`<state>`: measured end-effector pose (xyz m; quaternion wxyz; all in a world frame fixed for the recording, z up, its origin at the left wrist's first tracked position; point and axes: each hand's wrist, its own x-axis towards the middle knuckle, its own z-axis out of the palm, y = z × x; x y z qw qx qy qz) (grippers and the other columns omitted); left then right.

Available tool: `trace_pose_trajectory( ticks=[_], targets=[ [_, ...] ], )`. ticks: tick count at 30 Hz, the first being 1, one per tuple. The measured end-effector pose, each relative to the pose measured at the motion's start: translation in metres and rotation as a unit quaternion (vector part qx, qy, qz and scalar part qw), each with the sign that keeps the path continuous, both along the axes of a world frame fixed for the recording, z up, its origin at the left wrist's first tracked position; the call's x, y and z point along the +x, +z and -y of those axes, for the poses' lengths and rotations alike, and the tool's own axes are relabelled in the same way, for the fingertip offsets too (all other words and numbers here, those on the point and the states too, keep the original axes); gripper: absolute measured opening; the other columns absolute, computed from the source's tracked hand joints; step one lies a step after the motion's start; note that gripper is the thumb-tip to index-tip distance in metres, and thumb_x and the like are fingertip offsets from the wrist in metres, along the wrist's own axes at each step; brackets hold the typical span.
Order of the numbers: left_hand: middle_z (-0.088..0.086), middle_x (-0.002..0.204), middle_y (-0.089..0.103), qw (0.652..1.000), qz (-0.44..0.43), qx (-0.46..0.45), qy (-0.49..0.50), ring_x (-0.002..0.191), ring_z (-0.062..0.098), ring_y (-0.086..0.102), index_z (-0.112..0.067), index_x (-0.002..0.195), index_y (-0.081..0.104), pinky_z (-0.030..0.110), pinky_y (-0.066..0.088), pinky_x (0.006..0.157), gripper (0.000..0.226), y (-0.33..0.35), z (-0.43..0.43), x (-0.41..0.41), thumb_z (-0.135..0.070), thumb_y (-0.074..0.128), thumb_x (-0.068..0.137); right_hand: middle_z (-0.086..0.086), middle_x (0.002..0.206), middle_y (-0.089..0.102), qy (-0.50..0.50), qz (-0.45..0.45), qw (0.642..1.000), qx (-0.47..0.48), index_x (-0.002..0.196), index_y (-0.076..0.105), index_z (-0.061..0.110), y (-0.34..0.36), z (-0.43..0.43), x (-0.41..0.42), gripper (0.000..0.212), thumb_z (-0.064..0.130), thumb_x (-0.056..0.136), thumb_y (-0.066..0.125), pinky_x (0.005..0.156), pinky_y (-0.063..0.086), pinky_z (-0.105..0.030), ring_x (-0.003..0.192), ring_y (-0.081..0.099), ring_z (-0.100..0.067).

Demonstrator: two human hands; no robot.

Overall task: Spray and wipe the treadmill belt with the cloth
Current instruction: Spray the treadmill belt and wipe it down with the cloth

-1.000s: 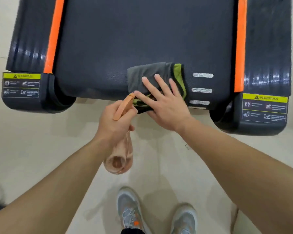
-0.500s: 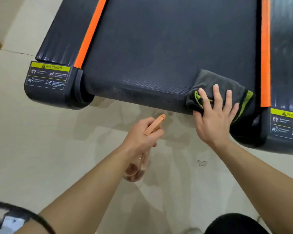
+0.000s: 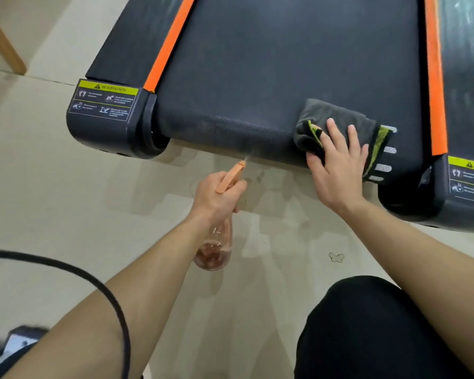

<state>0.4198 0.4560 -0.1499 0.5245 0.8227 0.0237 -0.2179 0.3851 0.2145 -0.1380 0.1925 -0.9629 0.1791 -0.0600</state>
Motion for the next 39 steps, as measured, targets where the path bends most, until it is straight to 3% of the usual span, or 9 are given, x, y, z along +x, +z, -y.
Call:
trace_pose_trajectory(
  ticks=[7,11,13,16,19,26,32,37,39],
  targets=[
    [0.004,0.068,0.063,0.999,0.009,0.023,-0.027,0.051,0.019,0.067,-0.015,0.074,0.060,0.035,0.056,0.062,0.024,0.001,-0.015,0.010,-0.037,0.066,0.079,0.010,0.168,0.017,0.077,-0.013,0.997,0.011,0.153,0.038,0.032,0.000,-0.034,0.034,0.059,0.048,0.097,0.036,0.123,-0.003,-0.056,0.156,0.000,-0.024],
    [0.004,0.070,0.061,0.998,0.014,0.026,0.051,0.056,0.024,0.068,-0.004,0.080,0.065,0.034,0.055,0.058,0.027,0.002,-0.033,0.015,-0.027,0.072,0.092,0.009,0.168,0.019,0.122,-0.005,0.992,0.011,0.154,0.036,0.034,0.001,-0.064,0.050,0.059,0.049,0.097,0.034,0.123,-0.006,-0.052,0.156,0.002,-0.024],
    [-0.003,0.060,0.055,0.995,0.021,0.044,0.092,0.059,0.031,0.067,-0.014,0.066,0.058,0.033,0.052,0.057,0.031,0.003,-0.048,0.017,-0.027,0.071,0.091,0.010,0.168,0.019,0.178,-0.009,0.984,-0.018,0.155,0.032,0.039,0.001,-0.084,0.064,0.060,0.052,0.096,0.031,0.124,-0.003,-0.053,0.156,0.003,-0.026],
    [-0.007,0.054,0.060,0.991,0.045,0.066,0.106,0.063,0.033,0.070,-0.021,0.061,0.057,0.042,0.060,0.065,0.028,0.005,-0.073,0.019,-0.035,0.070,0.081,0.007,0.168,0.018,0.307,-0.004,0.943,-0.126,0.156,0.029,0.042,-0.004,-0.115,0.094,0.060,0.054,0.097,0.030,0.123,0.006,-0.058,0.155,0.009,-0.033],
    [0.006,0.071,0.073,0.989,0.047,0.050,0.132,0.063,0.027,0.069,-0.013,0.075,0.073,0.042,0.062,0.062,0.014,0.009,-0.091,0.023,-0.024,0.072,0.084,0.005,0.169,0.015,0.396,0.000,0.889,-0.231,0.157,0.027,0.041,-0.011,-0.133,0.124,0.060,0.053,0.098,0.033,0.122,0.013,-0.059,0.155,0.011,-0.037],
    [0.001,0.083,0.070,0.986,0.005,-0.003,0.169,0.059,0.023,0.064,-0.005,0.089,0.075,0.022,0.049,0.051,0.012,0.022,-0.107,0.023,-0.016,0.072,0.090,0.001,0.170,0.011,0.467,-0.005,0.787,-0.403,0.155,0.039,0.028,-0.020,-0.027,0.057,0.061,0.036,0.095,0.035,0.121,0.014,-0.060,0.154,0.012,-0.038],
    [0.004,0.080,0.066,0.974,0.031,0.002,0.223,0.049,0.018,0.064,-0.001,0.089,0.073,0.029,0.052,0.054,0.015,0.025,-0.121,0.022,-0.017,0.073,0.087,0.002,0.167,0.020,0.510,-0.019,0.712,-0.483,0.148,0.052,0.021,-0.019,-0.044,0.078,0.061,0.026,0.094,0.024,0.122,0.010,-0.056,0.155,0.015,-0.030],
    [0.009,0.082,0.069,0.975,0.029,-0.018,0.220,0.053,0.024,0.064,-0.003,0.089,0.075,0.027,0.048,0.052,0.017,0.025,-0.119,0.020,-0.019,0.073,0.086,0.011,0.169,-0.002,0.503,-0.001,0.724,-0.473,0.157,0.029,0.036,-0.016,-0.150,0.129,0.055,0.032,0.103,0.029,0.124,-0.002,-0.052,0.156,-0.007,-0.024],
    [0.009,0.080,0.067,0.976,0.021,-0.017,0.218,0.055,0.023,0.063,-0.002,0.087,0.073,0.024,0.048,0.051,0.015,0.023,-0.115,0.019,-0.016,0.072,0.087,0.011,0.169,0.000,0.492,-0.008,0.736,-0.465,0.156,0.032,0.036,-0.015,-0.146,0.126,0.055,0.032,0.101,0.036,0.124,0.000,-0.053,0.157,-0.004,-0.025]
  ],
)
